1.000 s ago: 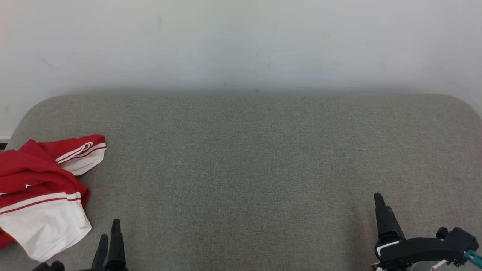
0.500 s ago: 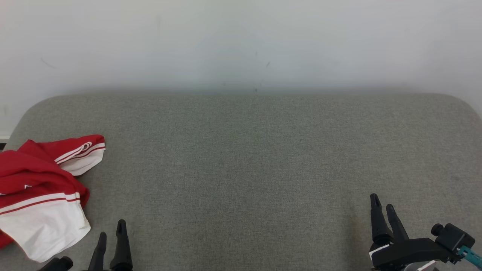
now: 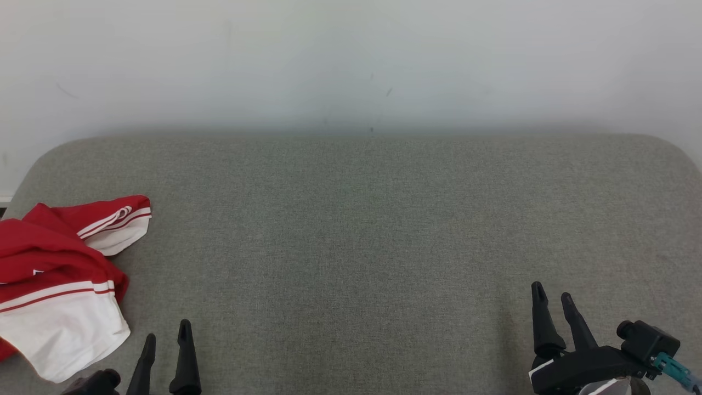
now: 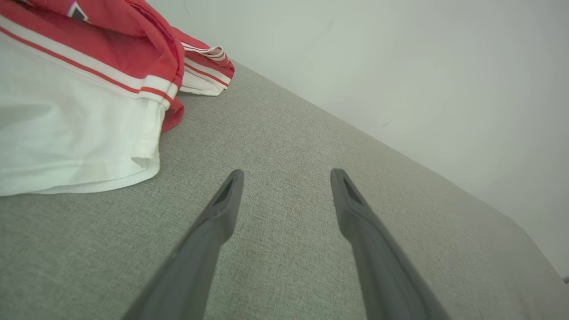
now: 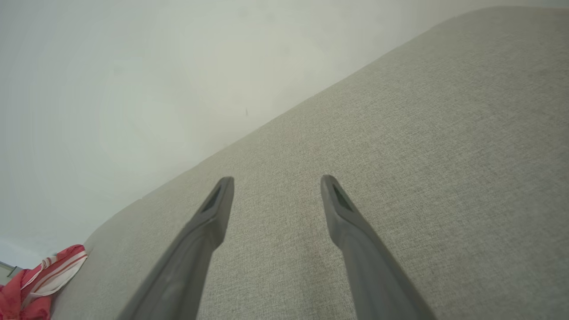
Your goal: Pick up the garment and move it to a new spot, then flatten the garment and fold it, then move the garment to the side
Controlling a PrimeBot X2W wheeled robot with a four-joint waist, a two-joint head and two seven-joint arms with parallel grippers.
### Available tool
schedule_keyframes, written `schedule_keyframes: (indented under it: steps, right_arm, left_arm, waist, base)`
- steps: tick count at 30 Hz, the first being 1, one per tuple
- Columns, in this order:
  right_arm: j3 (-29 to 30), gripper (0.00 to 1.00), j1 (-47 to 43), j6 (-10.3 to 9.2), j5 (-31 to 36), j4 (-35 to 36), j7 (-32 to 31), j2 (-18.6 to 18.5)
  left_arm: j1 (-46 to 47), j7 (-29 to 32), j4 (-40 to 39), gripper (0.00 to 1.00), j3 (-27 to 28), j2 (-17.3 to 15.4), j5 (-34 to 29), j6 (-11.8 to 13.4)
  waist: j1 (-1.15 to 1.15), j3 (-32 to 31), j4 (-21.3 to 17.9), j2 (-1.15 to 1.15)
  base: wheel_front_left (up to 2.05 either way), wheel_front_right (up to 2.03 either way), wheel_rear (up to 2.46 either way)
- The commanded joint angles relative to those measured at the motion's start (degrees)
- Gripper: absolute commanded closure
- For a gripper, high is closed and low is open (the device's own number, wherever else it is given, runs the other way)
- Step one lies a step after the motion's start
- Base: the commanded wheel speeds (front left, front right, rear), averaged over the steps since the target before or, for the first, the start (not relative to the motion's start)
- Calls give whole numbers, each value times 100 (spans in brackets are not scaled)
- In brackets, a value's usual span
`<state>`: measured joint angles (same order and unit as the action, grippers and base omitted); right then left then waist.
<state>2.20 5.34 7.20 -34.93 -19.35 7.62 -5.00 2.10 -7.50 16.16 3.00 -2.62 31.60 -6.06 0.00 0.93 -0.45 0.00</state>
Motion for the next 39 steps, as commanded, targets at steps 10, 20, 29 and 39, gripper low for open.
schedule_keyframes:
  steps: [10, 20, 29, 39]
  right_arm:
    - [-58, 0, 86, 36, 773, -66, 190, -45]
    - [-84, 0, 77, 39, 1419, -158, 340, -62]
    - [-114, 0, 88, 36, 1882, -265, 441, -73]
    - [-145, 0, 102, 35, 2413, -353, 563, -89]
  left_arm:
    - [-60, -205, 7, 0, -64, -66, -751, 39]
    - [-132, -353, 56, 0, -123, -65, -1346, 91]
    - [-177, -455, 74, 0, -146, -63, -1757, 127]
    - [-197, -574, 57, 0, -165, -63, -2227, 143]
  waist:
    - [0, 12, -9, 0]
    - [0, 23, 1, 0]
    - [0, 30, 1, 0]
    - [0, 45, -9, 0]
  base:
    - [0, 0, 0]
    - [0, 0, 0]
    - [0, 0, 0]
    - [0, 0, 0]
